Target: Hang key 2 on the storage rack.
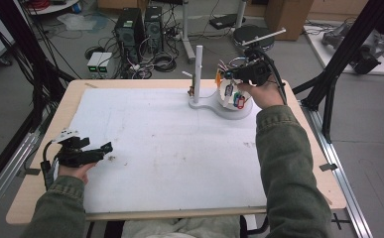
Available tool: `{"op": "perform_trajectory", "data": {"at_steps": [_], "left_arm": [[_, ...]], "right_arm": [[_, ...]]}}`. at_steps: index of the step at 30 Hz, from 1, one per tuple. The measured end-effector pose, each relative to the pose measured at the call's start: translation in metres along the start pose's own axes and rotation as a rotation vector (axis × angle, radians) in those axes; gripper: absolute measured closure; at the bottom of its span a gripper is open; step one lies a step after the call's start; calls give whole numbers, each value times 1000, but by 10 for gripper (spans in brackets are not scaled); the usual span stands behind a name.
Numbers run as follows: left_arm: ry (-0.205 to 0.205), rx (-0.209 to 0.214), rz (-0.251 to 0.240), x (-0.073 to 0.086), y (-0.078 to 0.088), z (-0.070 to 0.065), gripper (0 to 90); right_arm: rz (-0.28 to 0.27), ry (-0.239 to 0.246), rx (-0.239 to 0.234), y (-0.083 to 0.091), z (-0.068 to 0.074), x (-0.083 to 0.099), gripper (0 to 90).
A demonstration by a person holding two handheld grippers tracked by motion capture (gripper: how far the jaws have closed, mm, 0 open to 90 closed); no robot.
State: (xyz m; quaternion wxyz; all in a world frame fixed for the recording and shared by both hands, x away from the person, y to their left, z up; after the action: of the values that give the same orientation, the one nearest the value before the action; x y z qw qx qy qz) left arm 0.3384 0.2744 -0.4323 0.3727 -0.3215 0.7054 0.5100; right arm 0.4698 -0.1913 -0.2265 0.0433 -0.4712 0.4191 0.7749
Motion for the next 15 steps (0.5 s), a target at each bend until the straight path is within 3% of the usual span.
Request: {"op": "perform_trajectory", "data": {"at_steps": [15], "left_arm": [[17,12,3,-1,-1,2,17]], "right_arm": [[31,12,-8,-30,8,-22,782]]}}
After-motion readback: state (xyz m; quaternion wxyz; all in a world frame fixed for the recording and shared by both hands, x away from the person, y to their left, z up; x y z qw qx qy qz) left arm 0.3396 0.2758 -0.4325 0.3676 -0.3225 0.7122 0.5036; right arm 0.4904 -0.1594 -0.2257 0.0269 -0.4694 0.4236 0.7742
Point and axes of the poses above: each handheld gripper's, and its own axes: y roughly backward along the jaws, x roughly out of its underside, z roughly to its left, the point moved 3 cm from there along -y, roughly forward along the jaws, and after that the axes turned 9 degrees about -x, right-handed, at the moved point
